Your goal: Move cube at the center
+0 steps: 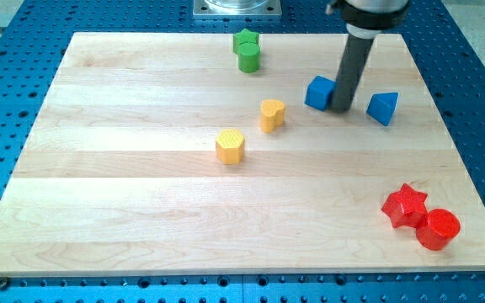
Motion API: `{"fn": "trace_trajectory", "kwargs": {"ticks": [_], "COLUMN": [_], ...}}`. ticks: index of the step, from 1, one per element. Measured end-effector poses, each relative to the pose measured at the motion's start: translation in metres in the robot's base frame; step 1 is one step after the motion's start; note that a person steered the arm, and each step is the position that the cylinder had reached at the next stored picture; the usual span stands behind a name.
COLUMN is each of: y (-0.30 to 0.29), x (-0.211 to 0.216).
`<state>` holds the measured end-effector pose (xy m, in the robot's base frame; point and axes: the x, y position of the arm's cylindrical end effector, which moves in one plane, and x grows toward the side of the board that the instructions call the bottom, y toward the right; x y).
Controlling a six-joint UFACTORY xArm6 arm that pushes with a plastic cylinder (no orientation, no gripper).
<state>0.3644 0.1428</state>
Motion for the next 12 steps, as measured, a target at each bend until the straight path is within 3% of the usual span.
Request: {"fn": "trace_trajectory", "kwargs": {"ticks": [1, 3, 4, 5, 6, 7, 10, 11, 12], "y": [-0.064, -0.091, -0.127, -0.078, -0.038, -0.051, -0.152, -0.194, -0.193], "x": [-0.004, -0.041, -0.021, -0.021, -0.049, -0.07, -0.075, -0.043, 0.009]}}
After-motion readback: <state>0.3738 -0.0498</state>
